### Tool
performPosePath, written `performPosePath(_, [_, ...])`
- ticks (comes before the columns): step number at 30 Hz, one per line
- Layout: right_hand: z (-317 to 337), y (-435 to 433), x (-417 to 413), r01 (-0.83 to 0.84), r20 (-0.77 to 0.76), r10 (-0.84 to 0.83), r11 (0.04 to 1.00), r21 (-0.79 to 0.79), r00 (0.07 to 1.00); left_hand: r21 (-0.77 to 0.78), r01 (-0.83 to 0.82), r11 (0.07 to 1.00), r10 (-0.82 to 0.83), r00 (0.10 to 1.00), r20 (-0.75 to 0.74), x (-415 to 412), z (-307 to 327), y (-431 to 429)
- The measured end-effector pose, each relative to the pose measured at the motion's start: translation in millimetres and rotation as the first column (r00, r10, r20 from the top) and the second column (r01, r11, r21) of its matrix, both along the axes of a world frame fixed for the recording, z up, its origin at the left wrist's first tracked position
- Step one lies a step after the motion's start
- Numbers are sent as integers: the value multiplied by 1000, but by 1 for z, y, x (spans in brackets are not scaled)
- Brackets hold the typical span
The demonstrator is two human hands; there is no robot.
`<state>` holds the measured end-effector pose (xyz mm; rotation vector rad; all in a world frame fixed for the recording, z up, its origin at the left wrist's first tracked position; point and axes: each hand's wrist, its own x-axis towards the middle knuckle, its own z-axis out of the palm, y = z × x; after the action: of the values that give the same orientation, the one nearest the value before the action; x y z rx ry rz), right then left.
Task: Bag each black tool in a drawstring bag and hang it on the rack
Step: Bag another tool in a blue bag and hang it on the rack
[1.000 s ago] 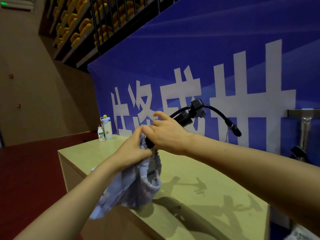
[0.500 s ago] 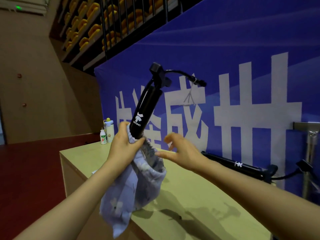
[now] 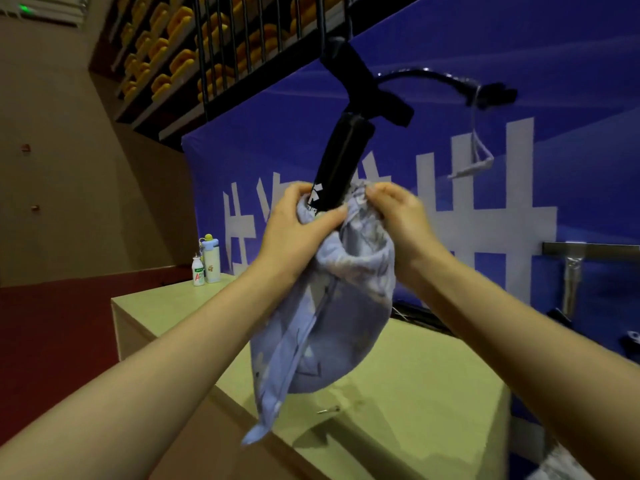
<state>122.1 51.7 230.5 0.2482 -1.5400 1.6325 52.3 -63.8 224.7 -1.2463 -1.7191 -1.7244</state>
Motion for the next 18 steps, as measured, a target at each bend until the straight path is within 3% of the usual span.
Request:
performPosePath(6, [36,24,75,-64,-172,52,996,-65,984,148,230,962,-261,933,246,61,41,49])
performPosePath(8, [35,37,100,112,-179,-104,993,33,978,190,319,929,-362,889,280,79,42,67])
performPosePath(10, [24,56,119,408,-200,-375,899,157,905,225,393,891,-449,833,324,90,36,85])
performPosePath(13, [2,82,144,687,-268,-634,643,339,725,272,453,849,-529,742,412,108,22,117])
performPosePath(16, [-16,104,171,758,-282,-752,411,506,596,230,468,853,-516,697,497,131,4,154])
performPosePath(18, [-28,113,188,702,-176,-766,438,561,618,210,532,820,-554,649,521,145,-10,176])
